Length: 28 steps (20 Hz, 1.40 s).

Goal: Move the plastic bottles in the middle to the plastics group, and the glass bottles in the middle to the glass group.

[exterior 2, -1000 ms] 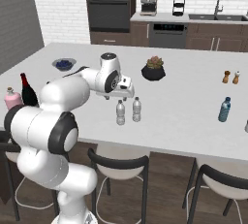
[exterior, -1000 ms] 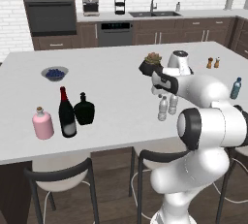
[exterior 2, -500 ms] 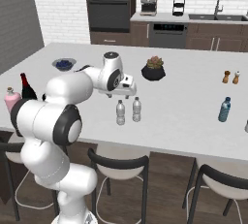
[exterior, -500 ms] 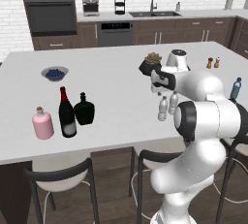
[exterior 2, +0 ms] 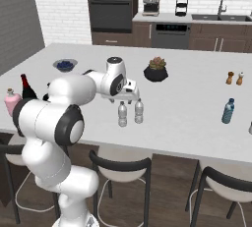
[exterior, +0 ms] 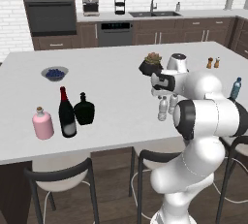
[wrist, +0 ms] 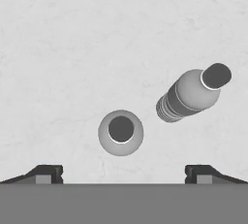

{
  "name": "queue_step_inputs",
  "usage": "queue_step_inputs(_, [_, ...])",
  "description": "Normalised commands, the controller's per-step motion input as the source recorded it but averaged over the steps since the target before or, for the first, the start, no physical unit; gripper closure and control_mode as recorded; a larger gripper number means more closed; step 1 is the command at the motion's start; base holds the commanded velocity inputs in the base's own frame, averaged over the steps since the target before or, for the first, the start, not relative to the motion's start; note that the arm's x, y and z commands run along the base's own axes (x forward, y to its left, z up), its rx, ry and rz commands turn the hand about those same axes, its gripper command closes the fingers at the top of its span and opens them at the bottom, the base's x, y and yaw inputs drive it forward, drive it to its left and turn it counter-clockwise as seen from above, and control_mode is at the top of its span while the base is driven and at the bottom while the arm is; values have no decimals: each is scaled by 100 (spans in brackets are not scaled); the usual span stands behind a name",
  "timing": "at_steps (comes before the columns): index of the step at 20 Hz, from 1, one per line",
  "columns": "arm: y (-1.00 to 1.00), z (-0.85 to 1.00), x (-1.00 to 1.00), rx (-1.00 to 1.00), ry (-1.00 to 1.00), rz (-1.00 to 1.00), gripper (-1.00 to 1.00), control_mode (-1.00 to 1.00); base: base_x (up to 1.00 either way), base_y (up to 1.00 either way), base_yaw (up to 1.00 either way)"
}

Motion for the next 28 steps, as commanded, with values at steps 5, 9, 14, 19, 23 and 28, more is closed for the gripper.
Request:
queue_step_inputs(5, [0, -19, 0, 0, -2, 2, -100, -100, 0, 0, 0])
queue_step_inputs(9, [0, -1, 0, 0, -6, 2, -100, -100, 0, 0, 0])
queue_step_inputs(14, [0, 0, 11, 2, -12, 0, -100, -100, 0, 0, 0])
queue_step_inputs(19, [0, 0, 3, 0, -5, 0, -100, -100, 0, 0, 0])
queue_step_inputs(23, [0, -1, 2, 0, 0, 0, -100, -100, 0, 0, 0])
queue_step_inputs(28, [0, -8, 16, 0, 0, 0, -100, -100, 0, 0, 0])
